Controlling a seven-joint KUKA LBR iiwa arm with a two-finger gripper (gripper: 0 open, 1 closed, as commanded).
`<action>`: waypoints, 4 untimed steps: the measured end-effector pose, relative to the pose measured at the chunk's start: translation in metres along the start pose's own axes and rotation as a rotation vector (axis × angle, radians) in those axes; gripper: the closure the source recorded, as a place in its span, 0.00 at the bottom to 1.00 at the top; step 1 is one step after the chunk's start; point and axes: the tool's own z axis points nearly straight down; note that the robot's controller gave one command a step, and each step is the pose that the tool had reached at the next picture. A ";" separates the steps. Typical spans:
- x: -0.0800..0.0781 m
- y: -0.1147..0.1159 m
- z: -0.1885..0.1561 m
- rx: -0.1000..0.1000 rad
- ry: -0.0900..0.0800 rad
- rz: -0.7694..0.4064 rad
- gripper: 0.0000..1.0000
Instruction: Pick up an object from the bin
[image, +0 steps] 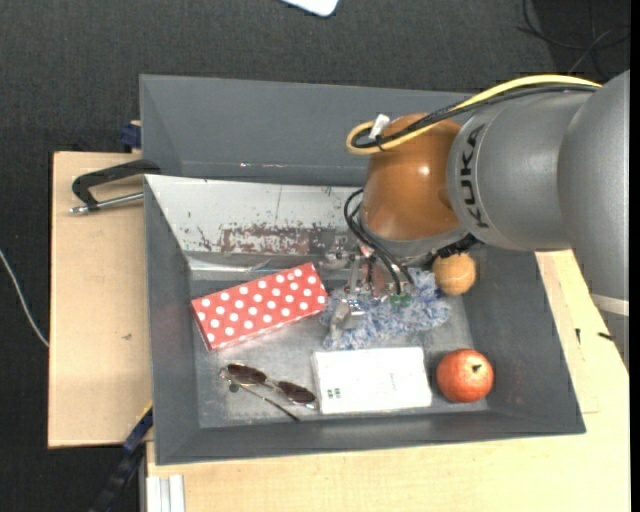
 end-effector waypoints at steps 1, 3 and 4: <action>0.005 -0.018 0.019 0.000 0.006 -0.119 0.00; -0.007 -0.065 0.024 -0.003 -0.003 -0.525 1.00; -0.009 -0.064 -0.023 0.000 -0.001 -0.522 1.00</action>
Offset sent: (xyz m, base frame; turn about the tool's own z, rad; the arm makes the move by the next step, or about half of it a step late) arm 0.0073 -0.0684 -0.0294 -0.5270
